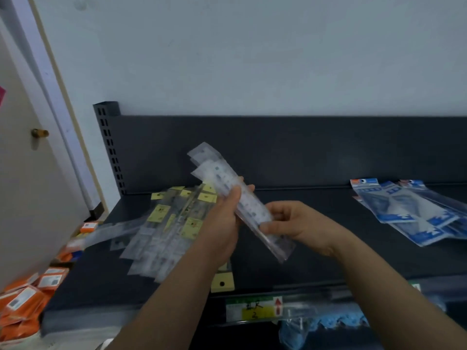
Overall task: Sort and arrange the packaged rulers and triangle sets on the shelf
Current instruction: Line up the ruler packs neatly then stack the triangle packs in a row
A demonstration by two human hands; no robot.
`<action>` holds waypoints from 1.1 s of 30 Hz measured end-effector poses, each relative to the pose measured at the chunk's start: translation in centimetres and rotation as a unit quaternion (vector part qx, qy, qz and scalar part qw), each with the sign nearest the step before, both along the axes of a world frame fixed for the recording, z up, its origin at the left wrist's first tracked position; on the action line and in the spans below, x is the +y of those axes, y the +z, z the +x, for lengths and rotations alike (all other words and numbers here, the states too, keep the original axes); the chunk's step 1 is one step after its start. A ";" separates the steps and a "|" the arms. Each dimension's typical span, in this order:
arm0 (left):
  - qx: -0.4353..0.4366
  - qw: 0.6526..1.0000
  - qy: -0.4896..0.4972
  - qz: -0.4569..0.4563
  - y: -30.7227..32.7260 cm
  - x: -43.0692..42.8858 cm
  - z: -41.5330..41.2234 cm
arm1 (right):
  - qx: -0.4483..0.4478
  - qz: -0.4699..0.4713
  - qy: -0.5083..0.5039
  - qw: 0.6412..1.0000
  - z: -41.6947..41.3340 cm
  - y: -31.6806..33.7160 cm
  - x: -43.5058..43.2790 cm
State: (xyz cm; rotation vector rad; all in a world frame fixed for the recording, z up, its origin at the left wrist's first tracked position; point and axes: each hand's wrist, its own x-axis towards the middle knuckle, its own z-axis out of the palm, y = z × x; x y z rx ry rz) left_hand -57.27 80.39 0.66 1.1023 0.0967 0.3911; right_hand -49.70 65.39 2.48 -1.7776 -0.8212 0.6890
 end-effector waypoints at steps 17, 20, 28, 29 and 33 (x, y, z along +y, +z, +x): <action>0.259 0.757 0.101 0.591 -3.8 -3.5 7.9 | -0.192 -0.110 -0.173 0.960 12.4 -5.5 -12.6; 0.241 0.804 0.075 0.538 -3.6 -4.7 8.5 | -0.087 -0.009 -0.192 0.977 12.6 -6.6 -12.2; 0.273 0.742 0.056 0.610 -3.2 -6.6 10.2 | -0.173 -0.073 -0.074 0.979 14.8 -6.7 -11.8; 0.276 0.734 0.061 0.617 -3.1 -6.7 10.7 | -0.172 -0.079 -0.067 0.980 15.3 -6.5 -12.1; 0.268 0.734 0.091 0.617 -3.5 -7.7 13.7 | -0.160 -0.074 -0.108 0.978 18.1 -6.0 -13.4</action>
